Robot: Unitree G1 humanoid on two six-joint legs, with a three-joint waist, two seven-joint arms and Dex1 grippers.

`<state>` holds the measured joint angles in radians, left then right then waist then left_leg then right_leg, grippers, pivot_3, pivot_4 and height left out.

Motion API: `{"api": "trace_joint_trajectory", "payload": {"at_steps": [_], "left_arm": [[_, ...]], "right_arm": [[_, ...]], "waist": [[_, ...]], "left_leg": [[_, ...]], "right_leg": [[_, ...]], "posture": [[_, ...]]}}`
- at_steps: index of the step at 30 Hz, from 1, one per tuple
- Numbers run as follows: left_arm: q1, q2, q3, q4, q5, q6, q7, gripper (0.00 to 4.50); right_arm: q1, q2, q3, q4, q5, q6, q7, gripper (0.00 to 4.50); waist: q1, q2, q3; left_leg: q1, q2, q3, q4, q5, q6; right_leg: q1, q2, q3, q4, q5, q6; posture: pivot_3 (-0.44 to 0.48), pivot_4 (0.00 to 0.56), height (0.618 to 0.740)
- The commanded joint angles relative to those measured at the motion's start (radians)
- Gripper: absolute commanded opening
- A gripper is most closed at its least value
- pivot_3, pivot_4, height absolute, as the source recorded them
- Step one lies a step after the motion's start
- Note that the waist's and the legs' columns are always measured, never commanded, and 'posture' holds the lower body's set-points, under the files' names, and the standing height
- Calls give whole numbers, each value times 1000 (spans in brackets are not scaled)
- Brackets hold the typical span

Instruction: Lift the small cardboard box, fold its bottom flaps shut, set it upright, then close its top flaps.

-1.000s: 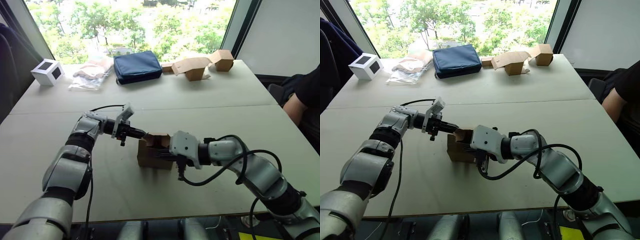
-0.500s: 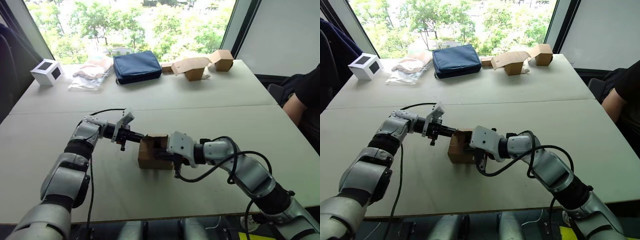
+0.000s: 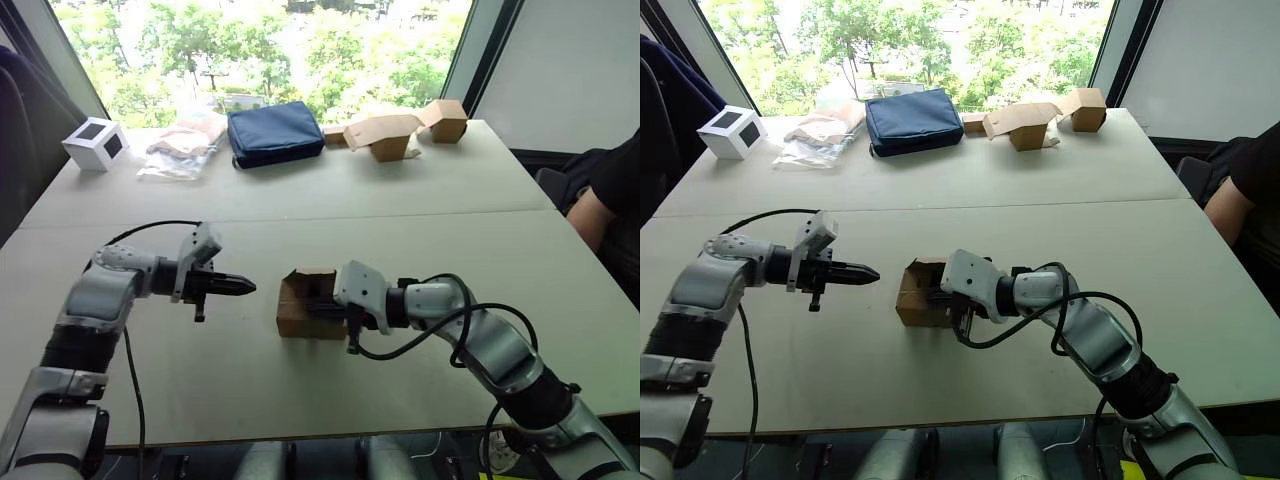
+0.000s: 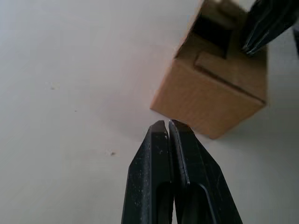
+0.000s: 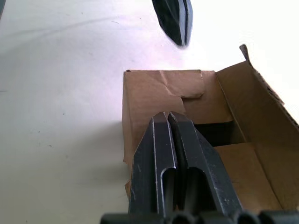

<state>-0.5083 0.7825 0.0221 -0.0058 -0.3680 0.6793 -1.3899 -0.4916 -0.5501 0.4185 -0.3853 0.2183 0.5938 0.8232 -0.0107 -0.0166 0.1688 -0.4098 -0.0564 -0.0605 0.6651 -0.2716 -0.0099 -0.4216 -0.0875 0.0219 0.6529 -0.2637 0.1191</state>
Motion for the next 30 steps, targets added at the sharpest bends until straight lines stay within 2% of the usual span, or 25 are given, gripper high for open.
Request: {"api": "trace_joint_trajectory", "payload": {"at_steps": [1, 5, 11, 16, 20, 22, 24, 26, 30], "left_arm": [[57, -15, 20, -190, -111, 117, 65, 77], [102, -19, -15, -250, -135, 136, 100, 77], [90, -51, -59, -229, -134, 112, 152, 77], [64, -70, -131, -135, -88, 37, 144, 77], [53, -58, -151, -112, -92, 26, 120, 77], [52, -61, -148, -106, -99, 23, 115, 77], [50, -63, -147, -106, -104, 25, 114, 77], [47, -67, -152, -111, -100, 24, 121, 77], [43, -68, -153, -120, -102, 25, 126, 77]], "right_arm": [[-17, 16, -19, 5, 4, -26, 17, 0], [-22, 20, -19, 19, -1, -39, 31, 0], [-17, 25, -26, 21, -1, -52, 40, 0], [-17, 69, -164, -69, 183, 71, 42, 0], [-65, 97, -343, -112, 389, 200, 3, 0], [-100, 93, -343, -63, 343, 196, -40, 0], [-140, 52, -239, 50, 162, 110, -88, 0], [-176, 60, -168, 157, 47, 31, -130, 0], [-199, 92, -112, 219, -10, -33, -117, 0]], "waist": [[-1, 0, 0], [-3, 0, 0], [-1, 0, 0], [1, 0, 0], [-1, 0, 0], [-1, 0, 0], [-2, 1, 0], [-2, 1, 0], [-2, 1, 0]], "left_leg": [[0, 0, 0, 0, 0, 0], [0, 0, 0, 0, 0, 0], [0, 0, 0, 0, 0, 0], [0, 0, 0, 0, 0, -1], [0, 0, 0, 0, 0, 0], [0, 0, 0, 0, 0, 0], [1, 0, 0, 0, 0, -1], [1, 0, 0, 0, 0, -1], [1, 0, 1, -1, 0, -1]], "right_leg": [[0, 0, 0, 0, 0, 0], [0, 0, 0, 0, 0, 0], [0, 0, 0, 0, 0, 0], [0, 0, 0, 0, 0, 0], [1, 0, 0, -1, 0, 0], [1, 0, 0, -1, 0, 0], [1, 0, 0, -1, 0, 0], [1, 0, 0, -1, 0, 0], [-1, 0, 0, -1, 0, 0]], "posture": [[0, 150, 740], [0, 150, 740], [0, 150, 740], [0, 150, 740], [0, 150, 740], [0, 150, 740], [0, 150, 740], [0, 150, 740], [0, 150, 740]]}}
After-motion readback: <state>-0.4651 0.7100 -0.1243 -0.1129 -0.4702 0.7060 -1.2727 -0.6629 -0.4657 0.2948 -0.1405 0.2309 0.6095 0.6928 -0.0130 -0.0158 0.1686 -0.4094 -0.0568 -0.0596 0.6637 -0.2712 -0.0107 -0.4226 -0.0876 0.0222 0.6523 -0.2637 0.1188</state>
